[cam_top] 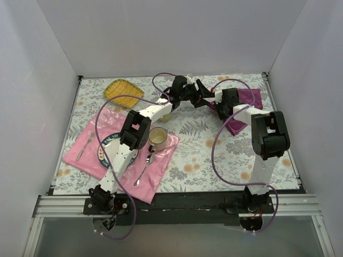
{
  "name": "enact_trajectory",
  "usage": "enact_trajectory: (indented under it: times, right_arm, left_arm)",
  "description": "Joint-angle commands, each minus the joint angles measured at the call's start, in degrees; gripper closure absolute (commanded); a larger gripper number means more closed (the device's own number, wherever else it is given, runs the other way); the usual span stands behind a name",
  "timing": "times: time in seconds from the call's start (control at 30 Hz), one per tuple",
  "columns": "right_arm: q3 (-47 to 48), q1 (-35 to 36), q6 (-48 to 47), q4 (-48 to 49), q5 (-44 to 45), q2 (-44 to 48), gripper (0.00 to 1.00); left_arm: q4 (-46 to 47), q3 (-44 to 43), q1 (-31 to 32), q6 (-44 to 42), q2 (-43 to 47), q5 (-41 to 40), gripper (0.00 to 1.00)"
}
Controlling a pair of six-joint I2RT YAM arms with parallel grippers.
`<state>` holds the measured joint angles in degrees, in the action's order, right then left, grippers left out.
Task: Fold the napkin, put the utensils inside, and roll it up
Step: Roll the napkin with the utensil
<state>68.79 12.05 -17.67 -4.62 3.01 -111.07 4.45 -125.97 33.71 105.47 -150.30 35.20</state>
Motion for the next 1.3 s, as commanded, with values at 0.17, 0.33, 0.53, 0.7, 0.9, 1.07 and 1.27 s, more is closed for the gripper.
enact_trajectory:
  times: [0.17,0.33,0.53,0.7,0.9,1.07,1.27]
  right_arm:
    - [-0.95,-0.98,3.69,-10.84,-6.87,-4.51,0.99]
    - [1.34,-1.51,6.15,-14.18,-9.95,-5.21,0.99]
    - [4.24,-1.77,7.39,-19.35,-11.18,-6.35,0.99]
    - [7.41,-1.77,11.42,-24.2,-14.25,-7.06,0.99]
    - [11.52,-1.42,15.65,-30.87,-20.13,-9.6,0.99]
    - [16.01,-0.54,18.62,-35.27,-23.3,-12.59,0.99]
    - [20.85,-0.54,21.88,-36.34,-35.95,-17.07,0.99]
  left_arm:
    - [5.04,-1.3,0.39,0.88,4.22,3.73,0.34]
    - [3.29,-1.03,0.04,-1.93,9.22,3.03,0.34]
    - [4.51,1.68,-1.02,-1.67,13.36,5.49,0.33]
    - [6.11,6.7,-2.16,-2.02,18.54,7.34,0.33]
    - [-8.62,5.91,-3.74,-16.75,25.65,2.78,0.32]
    - [-11.91,16.77,-3.83,-23.72,34.35,-2.5,0.32]
    - [-12.09,28.31,-3.74,-28.64,44.12,-5.4,0.33]
